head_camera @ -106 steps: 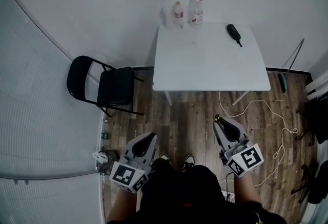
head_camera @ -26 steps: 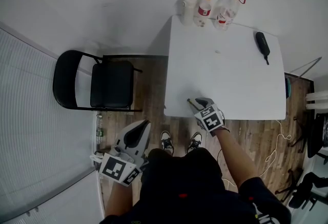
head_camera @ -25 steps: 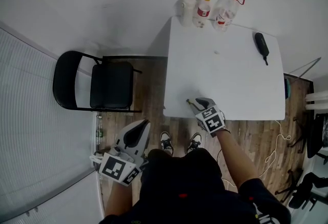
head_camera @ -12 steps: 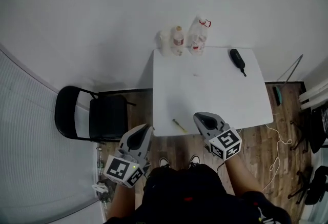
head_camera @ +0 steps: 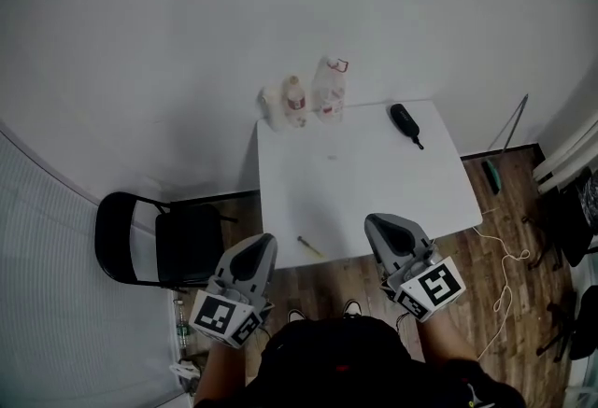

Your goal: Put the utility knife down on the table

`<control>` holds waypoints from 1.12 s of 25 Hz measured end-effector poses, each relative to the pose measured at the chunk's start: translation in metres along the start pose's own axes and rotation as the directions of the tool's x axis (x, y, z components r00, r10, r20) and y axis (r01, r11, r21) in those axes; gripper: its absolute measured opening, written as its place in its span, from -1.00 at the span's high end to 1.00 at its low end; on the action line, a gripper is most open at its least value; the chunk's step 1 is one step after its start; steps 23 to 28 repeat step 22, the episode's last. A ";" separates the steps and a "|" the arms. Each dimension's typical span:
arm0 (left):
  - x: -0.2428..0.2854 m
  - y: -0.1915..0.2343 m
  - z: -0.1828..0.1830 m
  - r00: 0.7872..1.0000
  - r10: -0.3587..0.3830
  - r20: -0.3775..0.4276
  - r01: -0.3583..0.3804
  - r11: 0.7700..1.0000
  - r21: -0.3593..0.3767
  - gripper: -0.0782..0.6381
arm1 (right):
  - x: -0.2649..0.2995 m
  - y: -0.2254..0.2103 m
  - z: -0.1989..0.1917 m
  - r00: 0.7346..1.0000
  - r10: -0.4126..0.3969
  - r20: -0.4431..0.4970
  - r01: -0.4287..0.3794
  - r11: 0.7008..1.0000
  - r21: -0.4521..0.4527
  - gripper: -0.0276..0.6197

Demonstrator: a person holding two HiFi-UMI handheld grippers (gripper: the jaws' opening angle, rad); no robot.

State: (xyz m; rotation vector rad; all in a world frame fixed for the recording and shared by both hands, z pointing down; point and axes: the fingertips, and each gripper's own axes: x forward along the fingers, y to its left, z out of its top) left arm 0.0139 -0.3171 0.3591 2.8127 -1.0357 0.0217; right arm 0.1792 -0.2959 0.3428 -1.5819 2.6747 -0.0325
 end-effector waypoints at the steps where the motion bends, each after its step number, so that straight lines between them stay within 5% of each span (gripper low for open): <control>1: 0.002 0.000 -0.002 1.000 -0.001 -0.003 0.001 1.000 -0.002 0.70 | -0.002 -0.002 0.002 1.000 -0.006 0.003 0.006 1.000 -0.003 0.84; 28: 0.007 0.001 0.007 1.000 -0.007 -0.001 0.007 0.999 0.051 0.70 | 0.011 0.011 -0.007 0.999 0.034 -0.039 -0.034 0.999 0.005 0.84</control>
